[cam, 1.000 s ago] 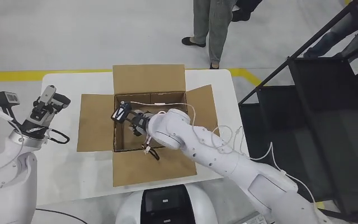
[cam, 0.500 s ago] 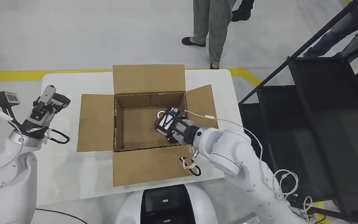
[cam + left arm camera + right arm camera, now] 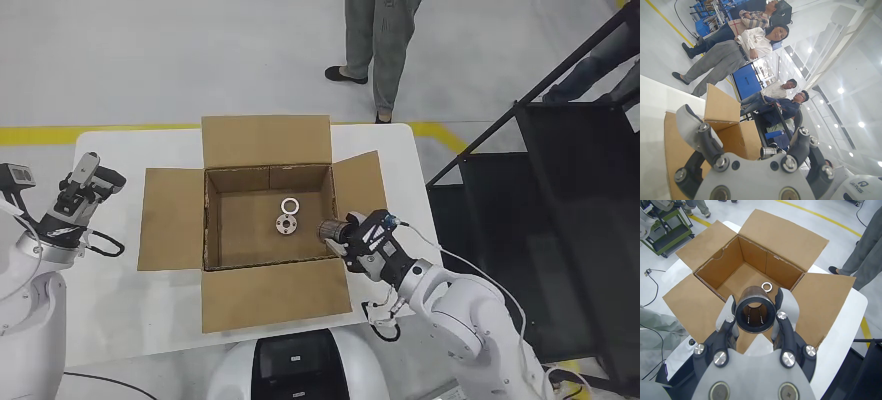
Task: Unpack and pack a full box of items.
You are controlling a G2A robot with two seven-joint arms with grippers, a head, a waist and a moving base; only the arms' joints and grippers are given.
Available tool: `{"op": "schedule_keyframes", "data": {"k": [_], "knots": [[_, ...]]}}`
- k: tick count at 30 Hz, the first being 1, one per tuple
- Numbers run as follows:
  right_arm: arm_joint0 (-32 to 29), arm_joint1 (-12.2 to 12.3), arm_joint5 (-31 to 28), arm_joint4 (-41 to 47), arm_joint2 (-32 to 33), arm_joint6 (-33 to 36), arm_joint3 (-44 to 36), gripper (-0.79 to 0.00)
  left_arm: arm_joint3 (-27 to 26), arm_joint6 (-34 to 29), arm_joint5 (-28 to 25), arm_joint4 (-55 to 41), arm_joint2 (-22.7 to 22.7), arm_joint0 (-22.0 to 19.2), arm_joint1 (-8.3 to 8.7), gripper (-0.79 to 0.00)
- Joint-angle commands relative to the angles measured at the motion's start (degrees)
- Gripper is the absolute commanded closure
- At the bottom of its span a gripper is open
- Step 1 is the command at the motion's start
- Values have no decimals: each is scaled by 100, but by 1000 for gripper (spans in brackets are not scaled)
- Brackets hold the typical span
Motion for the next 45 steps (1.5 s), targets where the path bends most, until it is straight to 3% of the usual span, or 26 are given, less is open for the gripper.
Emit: {"op": "schedule_keyframes", "data": {"k": [1,41,45], "knots": [[2,0,2,-3,-1,4,0,0,0,0,0,0,0,0,0,-785],[-9,2,8,1,-2,-39,1,0,0,0,0,0,0,0,0,-785],[-257,45,-269,116,65,3,-159,0,0,0,0,0,0,0,0,-785]]}}
